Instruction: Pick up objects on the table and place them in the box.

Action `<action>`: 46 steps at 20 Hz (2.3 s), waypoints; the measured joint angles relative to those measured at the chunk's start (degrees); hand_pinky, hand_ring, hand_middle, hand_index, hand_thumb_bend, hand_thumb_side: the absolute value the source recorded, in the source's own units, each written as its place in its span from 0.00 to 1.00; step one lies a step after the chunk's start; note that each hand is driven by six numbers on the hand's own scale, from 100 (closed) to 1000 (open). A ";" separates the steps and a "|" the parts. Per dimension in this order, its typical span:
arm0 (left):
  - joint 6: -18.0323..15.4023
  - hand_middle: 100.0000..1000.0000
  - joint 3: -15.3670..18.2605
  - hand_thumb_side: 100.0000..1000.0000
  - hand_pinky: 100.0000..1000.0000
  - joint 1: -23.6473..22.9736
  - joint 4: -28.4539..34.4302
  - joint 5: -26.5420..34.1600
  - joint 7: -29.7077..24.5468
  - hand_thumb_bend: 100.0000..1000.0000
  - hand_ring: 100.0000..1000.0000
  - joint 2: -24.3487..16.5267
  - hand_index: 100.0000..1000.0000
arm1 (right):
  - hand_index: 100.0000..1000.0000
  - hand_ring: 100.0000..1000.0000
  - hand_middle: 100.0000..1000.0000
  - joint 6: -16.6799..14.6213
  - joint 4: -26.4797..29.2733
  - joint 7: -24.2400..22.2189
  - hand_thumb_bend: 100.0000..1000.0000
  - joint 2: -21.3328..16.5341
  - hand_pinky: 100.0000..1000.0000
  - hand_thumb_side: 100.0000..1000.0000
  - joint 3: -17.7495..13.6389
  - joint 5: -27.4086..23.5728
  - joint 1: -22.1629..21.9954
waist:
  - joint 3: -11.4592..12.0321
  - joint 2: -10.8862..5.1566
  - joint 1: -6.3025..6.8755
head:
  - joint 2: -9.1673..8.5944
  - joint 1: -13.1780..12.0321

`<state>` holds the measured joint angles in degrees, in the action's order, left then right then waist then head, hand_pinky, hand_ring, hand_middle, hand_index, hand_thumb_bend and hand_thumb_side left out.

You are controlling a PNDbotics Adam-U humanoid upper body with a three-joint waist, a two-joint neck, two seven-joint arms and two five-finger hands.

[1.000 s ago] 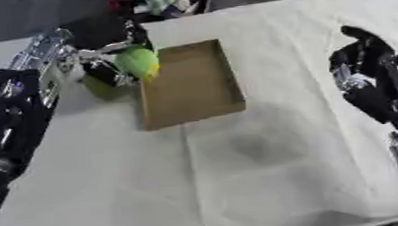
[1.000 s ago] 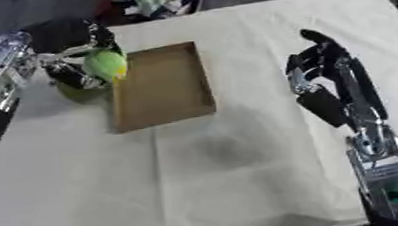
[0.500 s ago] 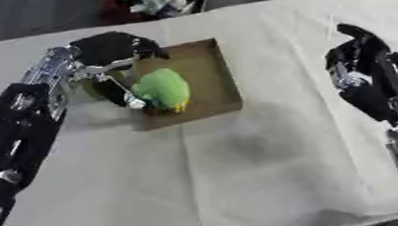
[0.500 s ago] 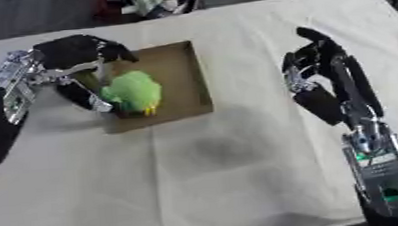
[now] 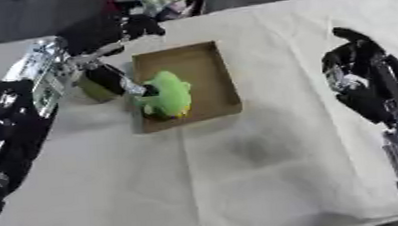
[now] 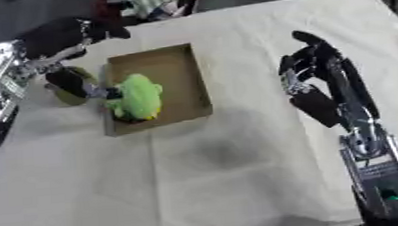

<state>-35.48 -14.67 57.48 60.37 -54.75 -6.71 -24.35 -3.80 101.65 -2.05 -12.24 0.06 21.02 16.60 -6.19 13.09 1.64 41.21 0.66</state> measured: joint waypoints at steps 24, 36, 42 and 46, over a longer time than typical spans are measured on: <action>5.58 0.69 6.04 0.34 0.64 -0.08 -15.10 -9.26 -9.99 0.38 0.65 -1.44 0.87 | 0.90 0.53 0.53 -0.05 -0.32 -0.10 0.00 0.02 0.46 0.55 0.03 -0.31 0.00 | -0.12 0.17 -0.51 | -0.52 0.39; 9.92 0.25 7.71 0.00 0.32 -0.59 -13.56 -14.71 -0.90 0.13 0.28 -0.23 0.47 | 0.90 0.53 0.53 0.01 -0.32 -0.17 0.00 0.40 0.46 0.55 0.02 -0.44 -0.01 | -0.19 0.23 -0.35 | -0.53 0.49; 11.43 0.24 7.89 0.00 0.31 -0.65 -8.35 -10.33 7.41 0.07 0.26 -0.75 0.45 | 0.90 0.53 0.53 0.02 -0.34 -0.17 0.00 0.40 0.46 0.55 0.01 -0.46 -0.02 | -0.13 0.29 -0.35 | -0.53 0.72; 10.23 0.27 5.84 0.00 0.35 0.62 -6.46 -7.20 10.36 0.09 0.29 -0.77 0.48 | 0.90 0.53 0.53 -0.07 -0.34 -0.30 0.00 0.40 0.46 0.54 0.06 -0.47 -0.02 | -0.27 0.28 -0.36 | -0.53 0.76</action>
<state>-25.25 -8.83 58.10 53.91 -61.95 3.66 -25.12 -3.88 101.31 -2.36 -11.84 0.11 20.54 16.58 -6.46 13.37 1.28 40.68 1.43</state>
